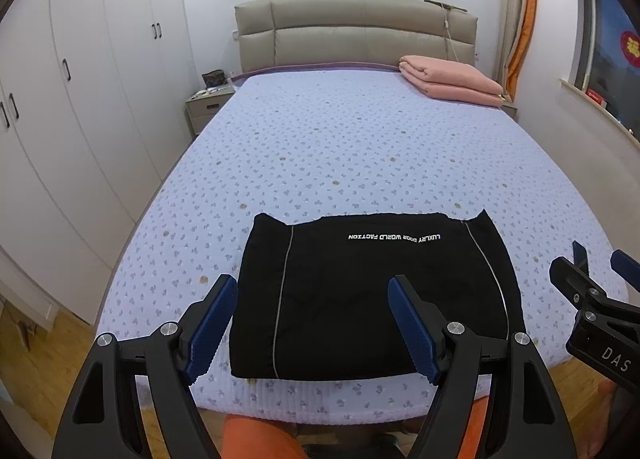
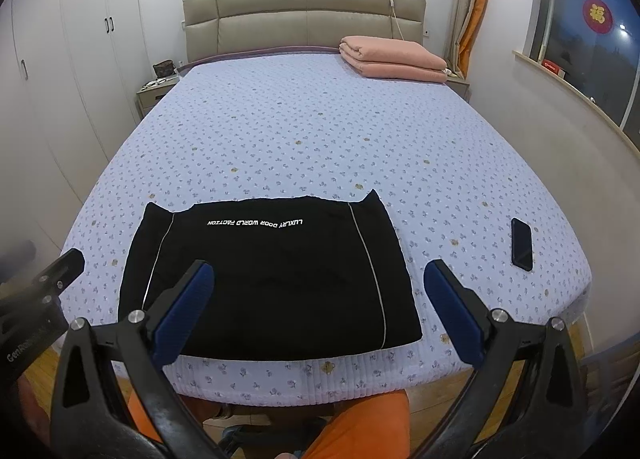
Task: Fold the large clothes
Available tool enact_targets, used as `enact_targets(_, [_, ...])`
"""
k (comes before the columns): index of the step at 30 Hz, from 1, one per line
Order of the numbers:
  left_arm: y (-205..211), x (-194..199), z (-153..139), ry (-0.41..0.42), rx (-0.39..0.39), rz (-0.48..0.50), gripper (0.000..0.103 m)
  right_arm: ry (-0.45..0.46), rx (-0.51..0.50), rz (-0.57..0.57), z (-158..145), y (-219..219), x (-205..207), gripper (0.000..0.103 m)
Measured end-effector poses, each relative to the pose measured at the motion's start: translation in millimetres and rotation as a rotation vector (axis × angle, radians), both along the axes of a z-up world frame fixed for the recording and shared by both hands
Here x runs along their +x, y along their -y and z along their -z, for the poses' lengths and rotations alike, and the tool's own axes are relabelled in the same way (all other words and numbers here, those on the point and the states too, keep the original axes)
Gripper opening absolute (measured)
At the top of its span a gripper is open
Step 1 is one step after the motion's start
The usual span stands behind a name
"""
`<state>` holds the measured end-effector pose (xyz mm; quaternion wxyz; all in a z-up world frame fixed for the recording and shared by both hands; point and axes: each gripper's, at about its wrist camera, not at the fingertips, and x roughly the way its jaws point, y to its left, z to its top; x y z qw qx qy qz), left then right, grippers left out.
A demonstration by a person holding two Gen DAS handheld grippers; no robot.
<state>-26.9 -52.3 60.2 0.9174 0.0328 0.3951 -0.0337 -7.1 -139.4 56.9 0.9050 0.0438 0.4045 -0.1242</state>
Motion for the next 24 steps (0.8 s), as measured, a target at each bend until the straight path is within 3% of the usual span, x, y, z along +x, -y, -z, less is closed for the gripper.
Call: enact_targets(24, [0.6,1.0,8.6,-0.009,0.016,-0.001,0.079,-0.023,0.0,-0.018,7.4,-4.2,2.0,0.103])
